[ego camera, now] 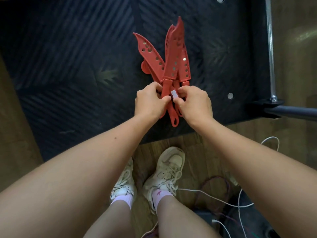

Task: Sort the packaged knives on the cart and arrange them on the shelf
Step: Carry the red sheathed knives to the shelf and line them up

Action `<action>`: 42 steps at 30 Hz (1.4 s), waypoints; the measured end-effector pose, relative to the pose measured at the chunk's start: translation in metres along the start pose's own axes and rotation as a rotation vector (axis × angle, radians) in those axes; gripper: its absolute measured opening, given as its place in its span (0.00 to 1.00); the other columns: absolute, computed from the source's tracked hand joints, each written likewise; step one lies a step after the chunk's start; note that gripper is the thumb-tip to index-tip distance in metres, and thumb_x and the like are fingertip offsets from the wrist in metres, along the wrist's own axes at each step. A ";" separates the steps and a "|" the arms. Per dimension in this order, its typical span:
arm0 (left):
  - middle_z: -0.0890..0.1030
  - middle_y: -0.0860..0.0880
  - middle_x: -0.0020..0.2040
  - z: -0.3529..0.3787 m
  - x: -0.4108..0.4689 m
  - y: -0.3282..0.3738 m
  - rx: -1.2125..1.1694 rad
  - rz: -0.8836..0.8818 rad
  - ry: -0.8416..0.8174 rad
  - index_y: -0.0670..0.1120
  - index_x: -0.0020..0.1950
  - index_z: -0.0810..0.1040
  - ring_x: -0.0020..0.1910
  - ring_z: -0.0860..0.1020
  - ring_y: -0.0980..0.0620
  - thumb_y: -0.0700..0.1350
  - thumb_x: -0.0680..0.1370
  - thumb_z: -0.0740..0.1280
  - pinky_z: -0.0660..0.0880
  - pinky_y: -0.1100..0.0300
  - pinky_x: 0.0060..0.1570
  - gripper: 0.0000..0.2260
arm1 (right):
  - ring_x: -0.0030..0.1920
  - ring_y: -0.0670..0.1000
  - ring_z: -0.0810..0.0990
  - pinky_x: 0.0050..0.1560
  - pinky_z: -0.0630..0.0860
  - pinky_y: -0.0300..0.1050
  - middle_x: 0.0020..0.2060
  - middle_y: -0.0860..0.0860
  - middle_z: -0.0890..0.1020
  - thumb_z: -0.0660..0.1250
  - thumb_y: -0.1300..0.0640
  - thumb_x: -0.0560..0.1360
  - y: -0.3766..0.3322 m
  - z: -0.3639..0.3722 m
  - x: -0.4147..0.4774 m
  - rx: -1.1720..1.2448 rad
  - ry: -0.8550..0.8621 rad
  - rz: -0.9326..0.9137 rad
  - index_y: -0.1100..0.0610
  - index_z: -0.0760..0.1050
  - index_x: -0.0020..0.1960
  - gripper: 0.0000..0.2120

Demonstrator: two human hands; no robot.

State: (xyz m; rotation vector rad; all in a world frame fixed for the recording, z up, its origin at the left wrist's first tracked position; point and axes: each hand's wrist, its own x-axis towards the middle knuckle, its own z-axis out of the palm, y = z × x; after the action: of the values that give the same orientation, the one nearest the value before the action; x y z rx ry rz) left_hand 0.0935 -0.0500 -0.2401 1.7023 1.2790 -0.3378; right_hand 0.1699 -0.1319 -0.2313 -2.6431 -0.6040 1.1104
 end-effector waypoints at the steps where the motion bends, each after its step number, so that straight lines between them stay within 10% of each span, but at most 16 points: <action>1: 0.78 0.53 0.42 0.000 0.002 -0.002 0.005 0.002 -0.007 0.48 0.54 0.79 0.42 0.78 0.54 0.48 0.74 0.70 0.75 0.61 0.43 0.10 | 0.57 0.53 0.78 0.56 0.75 0.50 0.57 0.50 0.79 0.64 0.51 0.77 0.000 0.002 0.001 0.001 0.021 0.004 0.52 0.76 0.61 0.14; 17: 0.81 0.50 0.45 -0.057 -0.028 0.002 -0.259 -0.061 0.022 0.47 0.49 0.79 0.49 0.81 0.51 0.47 0.74 0.70 0.78 0.52 0.55 0.06 | 0.47 0.55 0.83 0.53 0.80 0.51 0.45 0.54 0.83 0.70 0.52 0.72 -0.034 -0.027 -0.024 0.163 -0.052 0.208 0.56 0.82 0.46 0.08; 22: 0.81 0.51 0.44 -0.134 -0.080 0.045 -0.348 -0.049 0.071 0.49 0.46 0.77 0.49 0.82 0.49 0.46 0.75 0.70 0.78 0.51 0.56 0.03 | 0.50 0.49 0.81 0.44 0.76 0.36 0.52 0.51 0.83 0.71 0.51 0.72 -0.086 -0.097 -0.082 0.277 -0.064 0.163 0.55 0.82 0.53 0.12; 27: 0.81 0.50 0.44 -0.226 -0.150 0.104 -0.407 0.000 0.125 0.49 0.47 0.77 0.50 0.81 0.49 0.47 0.75 0.70 0.78 0.49 0.56 0.03 | 0.49 0.50 0.83 0.55 0.79 0.46 0.48 0.52 0.84 0.71 0.54 0.73 -0.167 -0.183 -0.151 0.340 -0.061 0.062 0.56 0.83 0.51 0.10; 32: 0.82 0.47 0.47 -0.325 -0.210 0.168 -0.471 0.064 0.208 0.48 0.49 0.78 0.52 0.81 0.46 0.46 0.75 0.70 0.77 0.48 0.57 0.05 | 0.38 0.47 0.82 0.32 0.76 0.34 0.43 0.51 0.83 0.70 0.54 0.74 -0.255 -0.271 -0.209 0.390 -0.056 -0.039 0.55 0.82 0.51 0.09; 37: 0.80 0.47 0.47 -0.417 -0.265 0.227 -0.480 0.154 0.283 0.43 0.55 0.78 0.50 0.80 0.48 0.44 0.76 0.69 0.77 0.54 0.57 0.10 | 0.47 0.50 0.83 0.53 0.79 0.45 0.44 0.51 0.83 0.69 0.54 0.74 -0.331 -0.347 -0.255 0.402 -0.032 -0.173 0.57 0.82 0.50 0.09; 42: 0.81 0.46 0.45 -0.484 -0.325 0.269 -0.538 0.211 0.376 0.45 0.50 0.79 0.49 0.81 0.45 0.43 0.75 0.70 0.77 0.49 0.58 0.05 | 0.36 0.47 0.80 0.38 0.78 0.32 0.34 0.50 0.82 0.68 0.55 0.75 -0.383 -0.420 -0.301 0.411 -0.020 -0.279 0.56 0.81 0.43 0.06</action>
State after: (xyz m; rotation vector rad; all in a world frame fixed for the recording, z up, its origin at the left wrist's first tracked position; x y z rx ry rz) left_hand 0.0425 0.1431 0.3701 1.4443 1.2886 0.4383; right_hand 0.1715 0.0611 0.3821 -2.1288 -0.6447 1.0471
